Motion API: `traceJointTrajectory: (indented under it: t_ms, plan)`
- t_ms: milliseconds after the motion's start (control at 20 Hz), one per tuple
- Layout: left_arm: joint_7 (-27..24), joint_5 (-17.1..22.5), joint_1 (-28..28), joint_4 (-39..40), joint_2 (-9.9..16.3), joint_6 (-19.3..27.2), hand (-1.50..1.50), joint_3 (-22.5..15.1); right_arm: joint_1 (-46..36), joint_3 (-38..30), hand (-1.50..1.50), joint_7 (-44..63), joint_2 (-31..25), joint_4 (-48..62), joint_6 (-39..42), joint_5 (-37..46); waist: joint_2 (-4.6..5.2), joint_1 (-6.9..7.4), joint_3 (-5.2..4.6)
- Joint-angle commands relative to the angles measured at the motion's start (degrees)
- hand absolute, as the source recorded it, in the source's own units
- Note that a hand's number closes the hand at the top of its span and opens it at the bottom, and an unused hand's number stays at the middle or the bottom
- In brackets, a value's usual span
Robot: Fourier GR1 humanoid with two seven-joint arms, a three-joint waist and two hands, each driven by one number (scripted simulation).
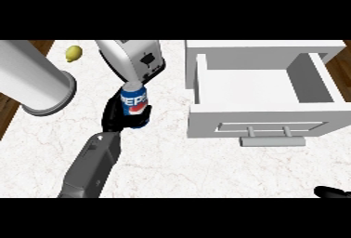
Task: Pick up the can, place it into the drawer and close the drawer
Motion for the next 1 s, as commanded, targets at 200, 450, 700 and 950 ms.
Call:
traceJointTrajectory:
  t_ms: [200,450,700,950]
  plan:
    - [12.07,-1.14,-0.76,-15.60,-1.27,2.85,1.50,-6.44,1.70,-0.06,-1.50,-1.45,1.14,-1.03,0.00,0.84,-0.37,0.84,0.07]
    - [20.47,-1.39,-6.81,-20.79,-1.31,5.08,1.50,-8.28,-2.01,-1.27,-1.50,-1.48,-0.36,2.74,-0.85,1.09,-0.20,0.64,0.05]
    - [33.85,-0.17,-11.36,-29.10,-1.33,8.97,1.50,-10.83,1.42,-1.52,-1.50,3.56,-0.61,-3.18,-0.04,-0.82,-0.29,0.31,0.04]
    - [37.25,1.01,-20.74,-27.61,-1.33,15.60,1.50,-13.78,2.17,0.77,-1.50,1.63,0.86,-3.07,0.25,1.15,-0.11,-0.30,0.05]
